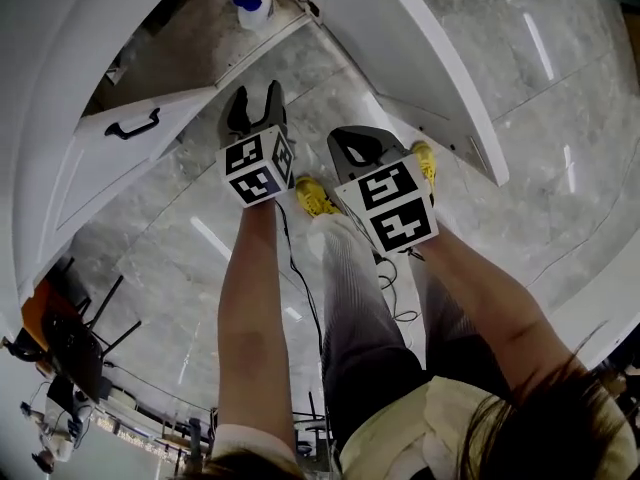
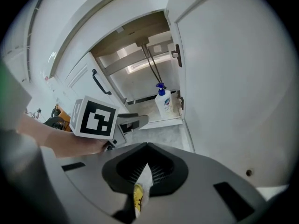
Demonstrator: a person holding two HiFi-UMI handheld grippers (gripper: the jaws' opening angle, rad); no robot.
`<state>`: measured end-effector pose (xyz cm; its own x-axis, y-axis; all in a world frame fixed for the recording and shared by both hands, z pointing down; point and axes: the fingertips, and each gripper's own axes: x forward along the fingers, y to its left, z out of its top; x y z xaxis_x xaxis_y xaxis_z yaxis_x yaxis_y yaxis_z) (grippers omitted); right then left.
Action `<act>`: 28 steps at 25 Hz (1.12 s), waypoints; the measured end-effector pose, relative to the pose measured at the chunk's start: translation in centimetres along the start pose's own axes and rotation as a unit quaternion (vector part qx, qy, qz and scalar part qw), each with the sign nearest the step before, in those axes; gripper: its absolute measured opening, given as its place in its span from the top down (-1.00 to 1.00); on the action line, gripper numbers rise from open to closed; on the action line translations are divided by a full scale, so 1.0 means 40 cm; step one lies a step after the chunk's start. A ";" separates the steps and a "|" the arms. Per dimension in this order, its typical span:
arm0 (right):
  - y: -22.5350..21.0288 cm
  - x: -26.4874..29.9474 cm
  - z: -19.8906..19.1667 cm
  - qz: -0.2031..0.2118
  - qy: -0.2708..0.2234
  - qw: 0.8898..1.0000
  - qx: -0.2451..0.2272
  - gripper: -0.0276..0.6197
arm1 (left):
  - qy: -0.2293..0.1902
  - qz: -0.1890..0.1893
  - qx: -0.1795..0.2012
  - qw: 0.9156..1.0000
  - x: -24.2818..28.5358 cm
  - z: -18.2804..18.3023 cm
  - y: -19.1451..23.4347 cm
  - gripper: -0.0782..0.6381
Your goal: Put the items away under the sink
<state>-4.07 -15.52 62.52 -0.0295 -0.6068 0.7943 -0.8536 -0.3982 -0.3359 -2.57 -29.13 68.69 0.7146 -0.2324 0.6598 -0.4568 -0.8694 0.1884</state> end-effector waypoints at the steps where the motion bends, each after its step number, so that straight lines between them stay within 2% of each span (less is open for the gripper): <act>1: 0.004 -0.005 0.001 0.000 0.000 1.000 -0.001 0.83 | 0.000 -0.001 -0.004 1.000 -0.015 -0.001 -0.004 0.07; 14: 0.048 -0.101 0.040 0.006 -0.006 1.000 -0.020 0.83 | 0.009 0.003 -0.042 0.999 -0.232 0.024 -0.079 0.33; 22: 0.068 -0.181 0.094 0.007 -0.018 0.999 -0.026 0.83 | -0.009 0.001 -0.068 0.998 -0.353 0.090 -0.125 0.35; 28: 0.095 -0.234 0.128 0.010 -0.027 0.999 -0.030 0.83 | -0.004 -0.012 -0.061 0.998 -0.426 0.126 -0.164 0.35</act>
<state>-4.37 -14.88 51.21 -0.0207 -0.6514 0.7585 -0.8823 -0.3449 -0.3203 -9.08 -21.68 52.57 0.7296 -0.2169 0.6485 -0.5007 -0.8153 0.2907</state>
